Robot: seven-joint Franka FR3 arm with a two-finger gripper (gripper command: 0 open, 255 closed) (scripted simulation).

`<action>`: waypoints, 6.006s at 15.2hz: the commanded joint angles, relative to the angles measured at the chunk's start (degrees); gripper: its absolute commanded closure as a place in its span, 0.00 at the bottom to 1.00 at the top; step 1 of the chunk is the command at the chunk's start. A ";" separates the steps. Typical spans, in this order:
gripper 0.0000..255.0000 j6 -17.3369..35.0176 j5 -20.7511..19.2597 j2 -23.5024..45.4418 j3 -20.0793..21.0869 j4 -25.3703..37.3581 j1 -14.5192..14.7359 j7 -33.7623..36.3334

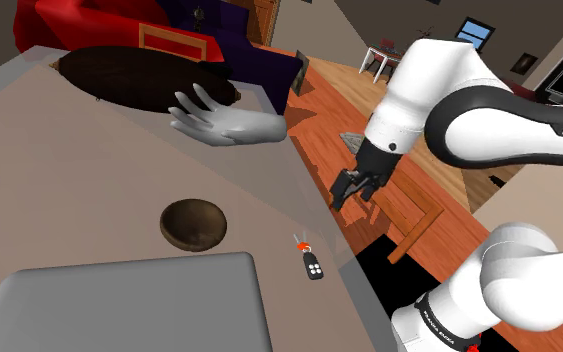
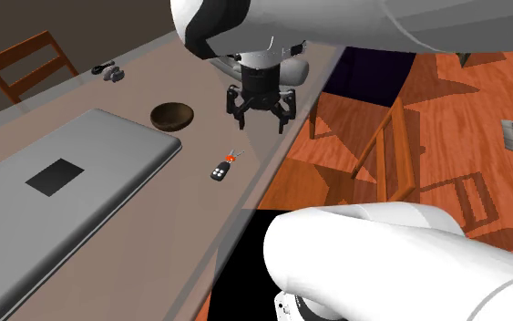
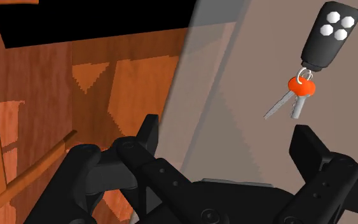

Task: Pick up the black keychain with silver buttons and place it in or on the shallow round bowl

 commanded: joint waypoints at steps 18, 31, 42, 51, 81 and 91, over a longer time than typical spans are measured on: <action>0.00 20.05 9.70 15.80 12.31 -3.91 3.71 12.07; 1.00 20.04 9.70 15.79 12.30 -3.91 3.71 12.07; 1.00 12.07 9.00 11.04 10.33 -0.64 3.96 12.12; 1.00 3.85 7.83 7.42 8.31 3.98 3.89 12.41; 1.00 -0.73 -17.48 57.61 19.55 54.88 3.90 37.29; 1.00 6.15 -19.21 60.00 18.85 49.95 4.27 38.18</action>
